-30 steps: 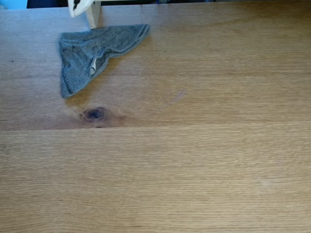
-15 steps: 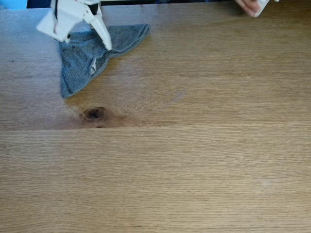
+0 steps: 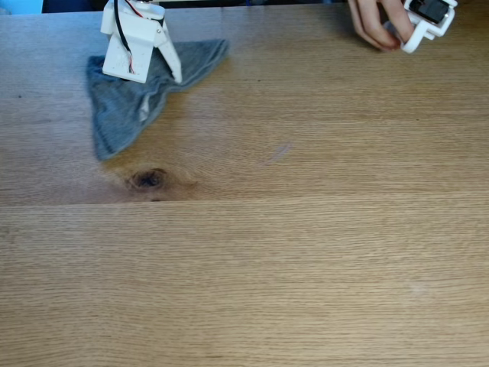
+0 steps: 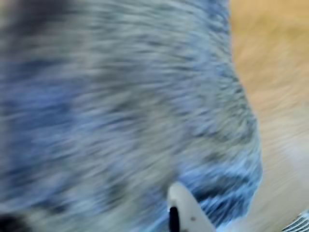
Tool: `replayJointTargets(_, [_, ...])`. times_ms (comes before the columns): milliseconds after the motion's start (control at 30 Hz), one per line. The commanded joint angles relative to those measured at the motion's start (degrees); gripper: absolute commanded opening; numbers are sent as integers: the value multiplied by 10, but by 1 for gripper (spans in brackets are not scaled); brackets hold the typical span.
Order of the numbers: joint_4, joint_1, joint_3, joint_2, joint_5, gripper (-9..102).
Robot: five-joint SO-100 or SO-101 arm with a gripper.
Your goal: Clean the area in front of the robot
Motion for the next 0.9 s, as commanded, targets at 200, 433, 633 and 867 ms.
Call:
replayJointTargets(200, [-33,-37,-25,-15,44,2])
replayJointTargets(433, [36,-60,-23,98,112,0])
replayJointTargets(633, [130,-88,-23,299,173,0])
replayJointTargets(867, [214,-127,-28,534,227,0])
